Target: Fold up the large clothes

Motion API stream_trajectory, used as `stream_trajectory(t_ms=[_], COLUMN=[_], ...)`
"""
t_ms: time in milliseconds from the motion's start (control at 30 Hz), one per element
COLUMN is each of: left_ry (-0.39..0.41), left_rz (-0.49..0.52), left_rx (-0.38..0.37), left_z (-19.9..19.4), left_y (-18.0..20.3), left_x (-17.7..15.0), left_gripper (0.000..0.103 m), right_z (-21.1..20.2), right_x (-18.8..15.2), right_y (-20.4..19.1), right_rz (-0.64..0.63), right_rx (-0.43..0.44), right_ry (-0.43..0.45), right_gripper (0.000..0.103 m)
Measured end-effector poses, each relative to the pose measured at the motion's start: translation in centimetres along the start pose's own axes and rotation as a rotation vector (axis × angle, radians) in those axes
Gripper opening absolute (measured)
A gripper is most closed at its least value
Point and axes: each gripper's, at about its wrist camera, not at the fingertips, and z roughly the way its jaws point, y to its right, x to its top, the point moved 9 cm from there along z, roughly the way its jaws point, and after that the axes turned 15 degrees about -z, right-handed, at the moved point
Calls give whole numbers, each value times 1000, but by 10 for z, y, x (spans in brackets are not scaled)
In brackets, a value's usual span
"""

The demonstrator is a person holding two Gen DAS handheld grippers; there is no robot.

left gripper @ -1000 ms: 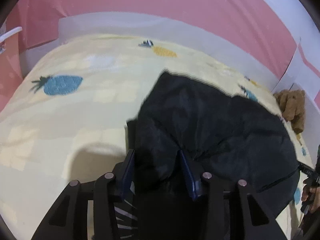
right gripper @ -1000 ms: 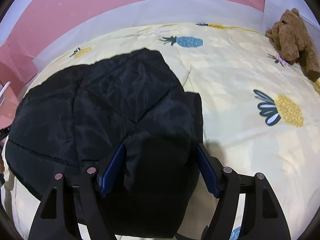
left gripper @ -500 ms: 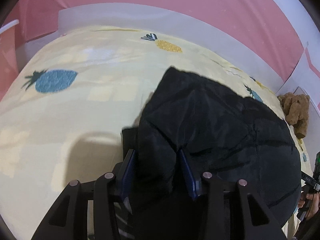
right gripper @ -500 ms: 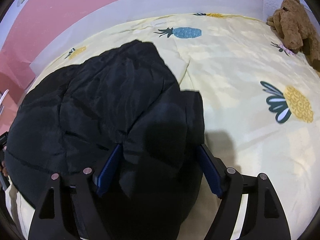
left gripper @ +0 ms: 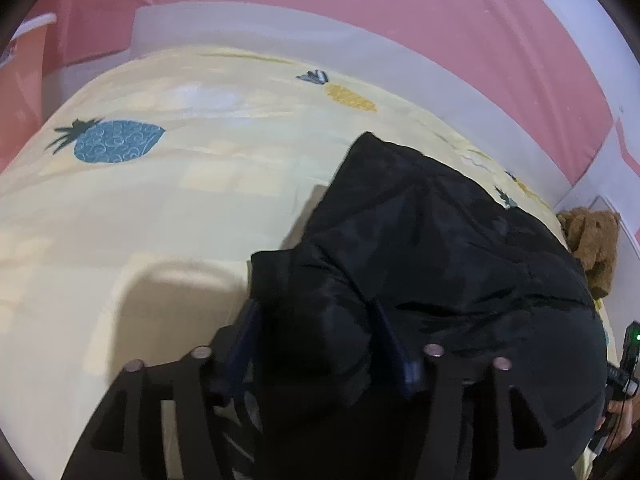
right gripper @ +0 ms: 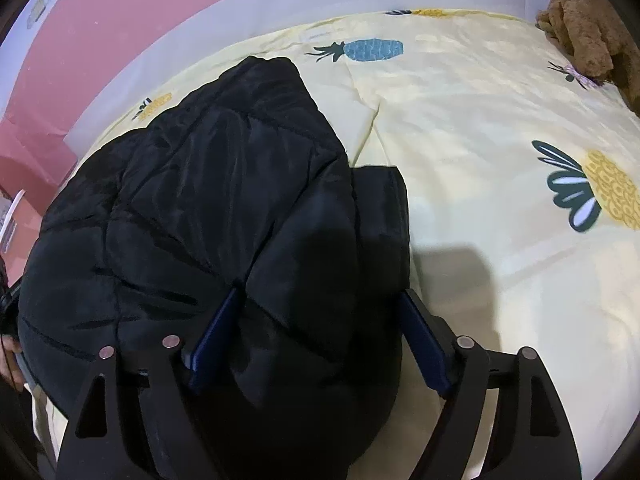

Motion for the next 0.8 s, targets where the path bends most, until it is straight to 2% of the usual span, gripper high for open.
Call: stream_trajectory(t_ms=[100, 233, 367, 433, 533, 633, 667, 767, 800], left_ry=[-28, -52, -62, -78, -87, -91, -94, -110, -114], left_rz=[-55, -93, -52, -59, -56, -48, -50, -51, -51], left_rx=[-33, -80, -84, -99, -96, -94, -97, -121, -130], left_z=[11, 15, 13, 18, 25, 27, 26, 29, 30], left_y=[-6, -9, -5, -5, 0, 1, 1, 4, 7], left_x=[4, 2, -7, -4, -1, -2, -2, -1, -1], left_gripper=[68, 69, 68, 68, 68, 68, 67, 60, 54], right_z=[7, 14, 14, 20, 29, 32, 31, 24, 23], right_x=[4, 2, -7, -3, 8, 11, 10, 11, 11], right_y=[1, 4, 0, 1, -3, -5, -7, -14, -16], right_rz=[-1, 39, 46, 61, 42, 41, 48, 30, 29], right_rx=[18, 85, 138, 174, 181, 230, 251, 259, 260], right_ry=[-12, -15, 4, 7, 0, 5, 10, 26, 29], right_gripper=[83, 84, 83, 83, 82, 71, 63, 49, 45])
